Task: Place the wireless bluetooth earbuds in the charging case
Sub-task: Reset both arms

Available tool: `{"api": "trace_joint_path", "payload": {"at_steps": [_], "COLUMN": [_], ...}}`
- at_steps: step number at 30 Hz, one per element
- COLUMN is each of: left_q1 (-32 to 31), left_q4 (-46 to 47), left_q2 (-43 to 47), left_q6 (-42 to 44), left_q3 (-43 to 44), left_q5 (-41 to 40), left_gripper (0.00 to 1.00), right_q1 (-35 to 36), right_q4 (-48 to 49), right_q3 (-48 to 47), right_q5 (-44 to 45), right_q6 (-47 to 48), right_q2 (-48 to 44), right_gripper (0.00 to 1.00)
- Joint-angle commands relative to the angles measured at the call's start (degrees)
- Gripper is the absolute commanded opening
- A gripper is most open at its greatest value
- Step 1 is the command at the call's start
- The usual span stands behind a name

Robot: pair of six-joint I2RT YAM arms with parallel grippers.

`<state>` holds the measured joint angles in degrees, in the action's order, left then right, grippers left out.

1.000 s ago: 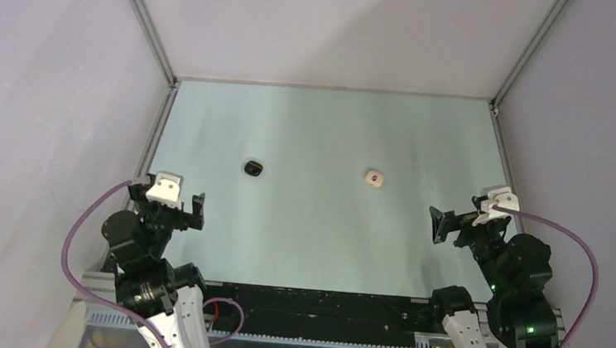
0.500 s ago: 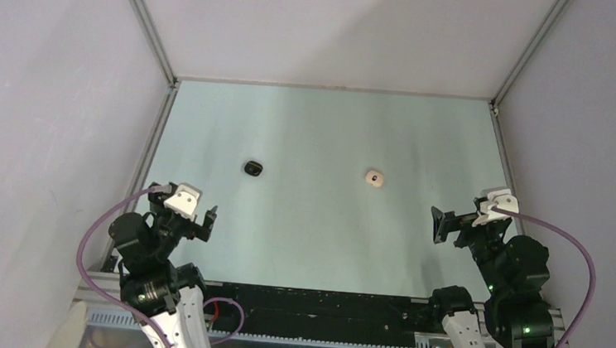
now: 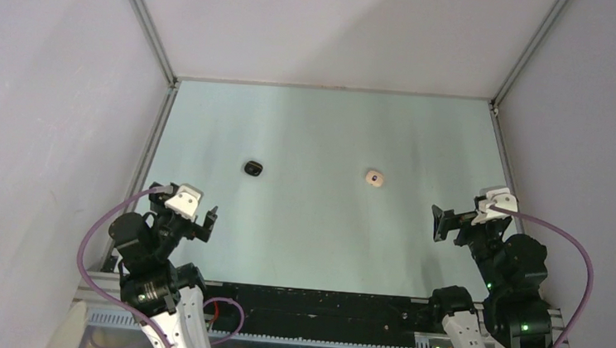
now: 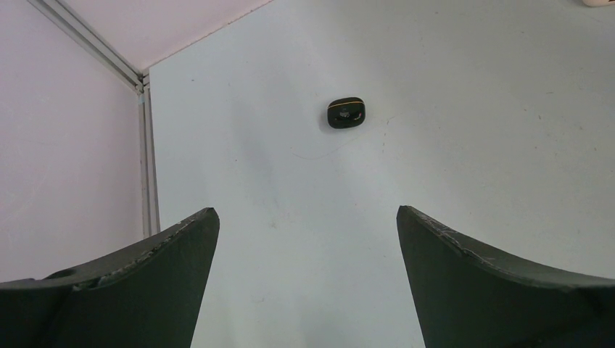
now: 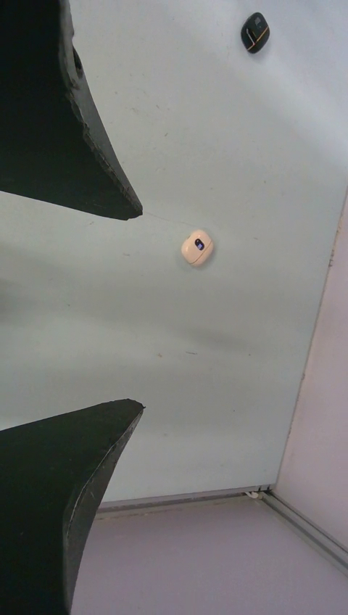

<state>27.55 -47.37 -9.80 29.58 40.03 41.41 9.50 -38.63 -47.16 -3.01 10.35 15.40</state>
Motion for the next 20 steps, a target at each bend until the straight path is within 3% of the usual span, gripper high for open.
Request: {"api": "trace_joint_path", "payload": {"at_steps": [1,20], "left_q1": [0.54,0.57], "left_q4": [-0.10,-0.37], "left_q2": [-0.15,0.01], "left_q6": [0.90,1.07], "left_q3": [0.44,0.51], "left_q5": [1.42,1.72], "left_gripper": [0.99,0.99], "right_q1": [-0.34,-0.36], "right_q4": [2.42,2.68], "right_q3": [0.05,0.40], "right_q5": [1.15,1.16], "right_q6": [0.71,0.80], "right_q2": [0.43,-0.14], "right_gripper": [0.99,0.99]}}
